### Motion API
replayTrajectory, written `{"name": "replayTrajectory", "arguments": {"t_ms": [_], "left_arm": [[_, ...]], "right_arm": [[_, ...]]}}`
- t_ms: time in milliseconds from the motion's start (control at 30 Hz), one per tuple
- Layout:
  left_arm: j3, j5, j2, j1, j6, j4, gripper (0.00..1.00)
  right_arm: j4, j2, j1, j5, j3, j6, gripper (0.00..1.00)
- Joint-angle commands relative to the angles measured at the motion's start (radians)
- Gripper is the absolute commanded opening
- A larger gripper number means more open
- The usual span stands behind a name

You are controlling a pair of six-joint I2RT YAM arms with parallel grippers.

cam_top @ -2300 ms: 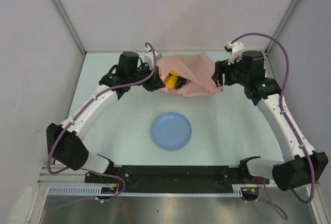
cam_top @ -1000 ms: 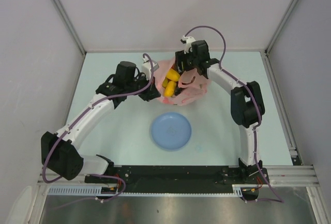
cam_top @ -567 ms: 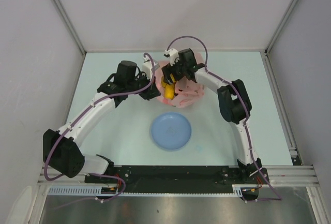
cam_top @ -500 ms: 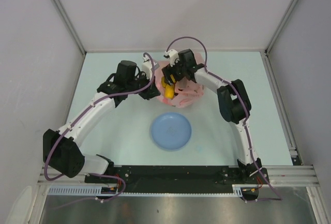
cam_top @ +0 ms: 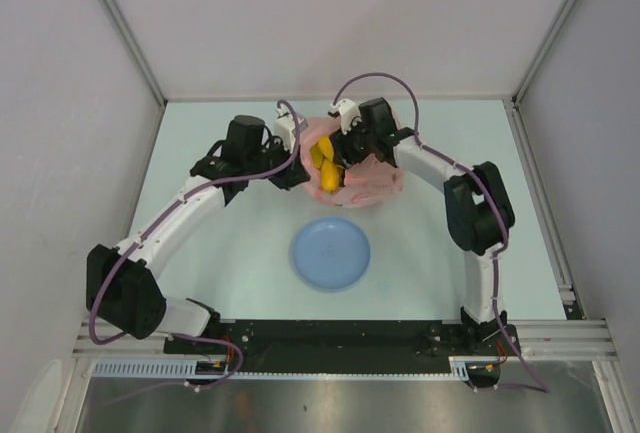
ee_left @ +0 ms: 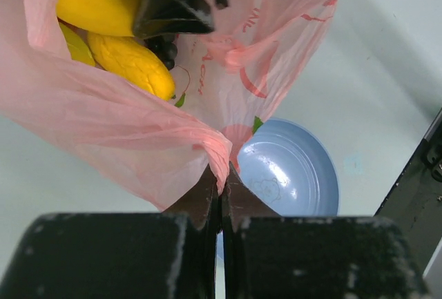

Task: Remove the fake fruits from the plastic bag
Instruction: Take out the fake fruit from the plastic bag, then place the fake fruit on the plate.

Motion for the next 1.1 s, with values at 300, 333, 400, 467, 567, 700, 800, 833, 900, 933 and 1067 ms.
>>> {"name": "replayTrajectory", "arguments": {"t_ms": [300,333,400,467,567,700,800,833,900,933,1067], "left_arm": [[0.032,-0.03,0.019,0.016,-0.062,0.09,0.0],[0.029,-0.031,0.02,0.016,-0.065,0.09,0.0],[0.027,-0.034,0.023,0.016,-0.071,0.093,0.0],[0.026,-0.035,0.028,0.017,-0.074,0.096,0.0],[0.031,-0.036,0.035,0.016,-0.088,0.1,0.0],[0.037,-0.033,0.039,0.017,-0.103,0.105,0.0],[0.028,-0.031,0.037,0.017,-0.114,0.11,0.0],[0.024,-0.031,0.035,0.017,-0.116,0.11,0.0],[0.017,-0.03,0.032,0.016,-0.122,0.111,0.0],[0.014,-0.03,0.028,0.016,-0.123,0.111,0.0],[-0.003,-0.033,0.013,0.017,-0.128,0.117,0.0]], "right_arm": [[-0.207,-0.52,0.024,-0.207,-0.338,-0.183,0.0],[-0.221,-0.576,0.035,-0.207,-0.403,-0.233,0.0],[-0.254,-0.621,0.07,-0.208,-0.477,-0.348,0.0],[-0.253,-0.657,0.096,-0.211,-0.563,-0.44,0.0],[-0.276,-0.629,0.13,-0.227,-0.596,-0.526,0.0],[-0.232,-0.571,0.185,-0.243,-0.599,-0.542,0.0],[-0.156,-0.519,0.217,-0.228,-0.599,-0.554,0.0],[-0.138,-0.508,0.224,-0.227,-0.6,-0.564,0.0],[-0.072,-0.478,0.234,-0.21,-0.599,-0.581,0.0],[-0.057,-0.47,0.247,-0.204,-0.599,-0.594,0.0],[0.012,-0.425,0.262,-0.217,-0.597,-0.666,0.0]]}}
